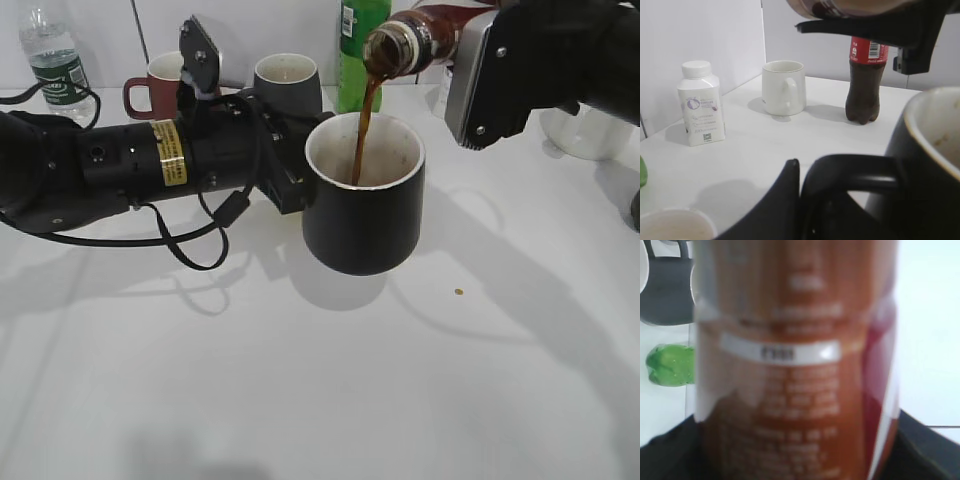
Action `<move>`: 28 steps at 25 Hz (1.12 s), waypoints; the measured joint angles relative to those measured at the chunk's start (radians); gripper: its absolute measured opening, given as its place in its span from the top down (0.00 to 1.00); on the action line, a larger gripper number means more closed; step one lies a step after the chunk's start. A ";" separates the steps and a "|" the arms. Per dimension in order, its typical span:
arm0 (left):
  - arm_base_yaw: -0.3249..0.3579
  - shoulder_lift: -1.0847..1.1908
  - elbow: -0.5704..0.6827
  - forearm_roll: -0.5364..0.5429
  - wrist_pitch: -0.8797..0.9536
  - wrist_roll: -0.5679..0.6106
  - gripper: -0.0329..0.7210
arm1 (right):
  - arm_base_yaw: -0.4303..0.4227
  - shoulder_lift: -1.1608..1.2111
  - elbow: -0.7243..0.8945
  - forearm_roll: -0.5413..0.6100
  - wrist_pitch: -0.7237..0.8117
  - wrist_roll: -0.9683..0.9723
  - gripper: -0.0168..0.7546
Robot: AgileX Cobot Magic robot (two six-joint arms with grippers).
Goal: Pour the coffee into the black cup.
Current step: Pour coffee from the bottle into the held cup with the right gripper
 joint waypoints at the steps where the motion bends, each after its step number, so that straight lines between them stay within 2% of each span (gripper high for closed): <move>1: 0.000 0.000 0.000 0.000 0.000 0.000 0.90 | 0.000 0.000 0.000 0.000 0.000 -0.004 0.29; 28: 0.000 0.000 0.000 0.001 0.000 0.000 0.90 | 0.000 0.000 0.000 0.000 0.000 -0.030 0.29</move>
